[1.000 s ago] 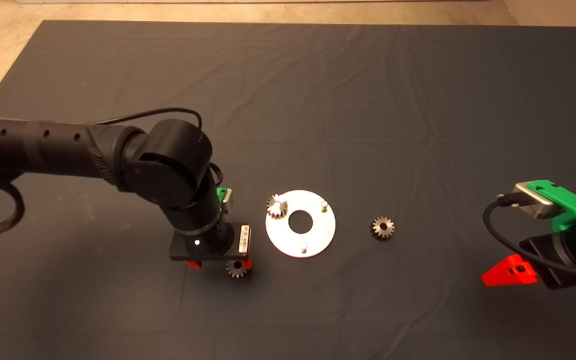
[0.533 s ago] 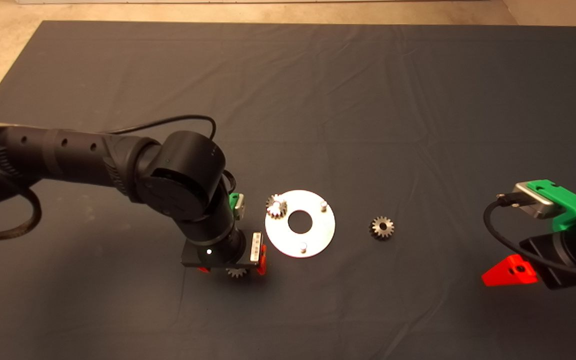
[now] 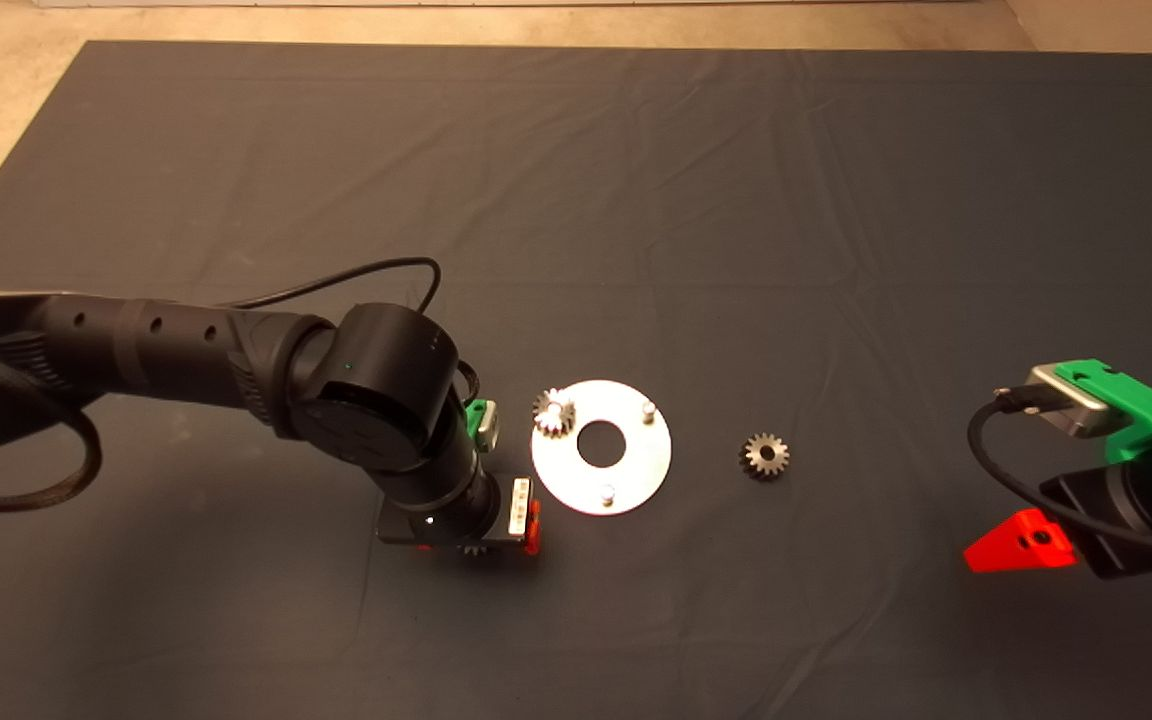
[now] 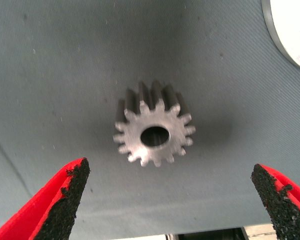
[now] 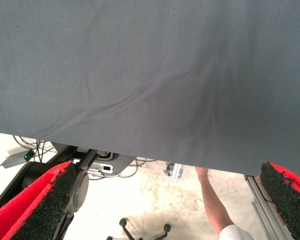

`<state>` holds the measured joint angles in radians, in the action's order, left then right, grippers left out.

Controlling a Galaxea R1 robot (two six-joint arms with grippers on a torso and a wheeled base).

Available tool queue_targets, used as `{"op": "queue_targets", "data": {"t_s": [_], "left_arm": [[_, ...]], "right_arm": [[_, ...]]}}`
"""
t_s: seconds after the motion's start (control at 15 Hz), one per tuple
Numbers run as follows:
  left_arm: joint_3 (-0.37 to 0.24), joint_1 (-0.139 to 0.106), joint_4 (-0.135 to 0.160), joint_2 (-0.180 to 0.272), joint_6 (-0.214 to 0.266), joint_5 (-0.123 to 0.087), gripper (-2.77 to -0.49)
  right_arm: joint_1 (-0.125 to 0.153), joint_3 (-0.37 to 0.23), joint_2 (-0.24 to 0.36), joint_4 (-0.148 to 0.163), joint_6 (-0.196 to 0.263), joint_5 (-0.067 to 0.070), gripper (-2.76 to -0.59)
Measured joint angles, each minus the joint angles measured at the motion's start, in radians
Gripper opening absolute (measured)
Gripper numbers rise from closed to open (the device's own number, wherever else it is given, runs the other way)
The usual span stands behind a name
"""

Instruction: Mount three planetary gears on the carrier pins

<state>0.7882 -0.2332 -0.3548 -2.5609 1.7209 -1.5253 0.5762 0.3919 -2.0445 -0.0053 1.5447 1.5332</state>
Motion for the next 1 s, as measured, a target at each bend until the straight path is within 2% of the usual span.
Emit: {"op": "queue_targets", "data": {"t_s": [0.4,0.67,0.87,0.93,1.0], "left_arm": [[0.068,0.006,-0.014,-0.002,-0.036,0.000,-0.93],[0.079,0.014,-0.014,-0.002,-0.042,0.000,-0.93],[0.079,0.015,-0.014,-0.002,-0.042,0.000,-1.02],[0.079,0.021,-0.014,-0.002,-0.043,0.000,-1.02],[0.078,0.031,-0.014,-0.002,-0.043,0.000,-1.12]], "right_arm": [[0.000,0.000,0.000,0.000,0.000,0.000,-0.61],[0.000,0.000,0.000,0.000,0.000,0.000,-0.61],[0.000,0.000,0.000,0.000,0.000,0.000,-0.61],[0.000,0.000,0.000,0.000,0.000,0.000,-0.61],[0.000,0.000,0.000,0.000,0.000,0.000,-0.61]]}}
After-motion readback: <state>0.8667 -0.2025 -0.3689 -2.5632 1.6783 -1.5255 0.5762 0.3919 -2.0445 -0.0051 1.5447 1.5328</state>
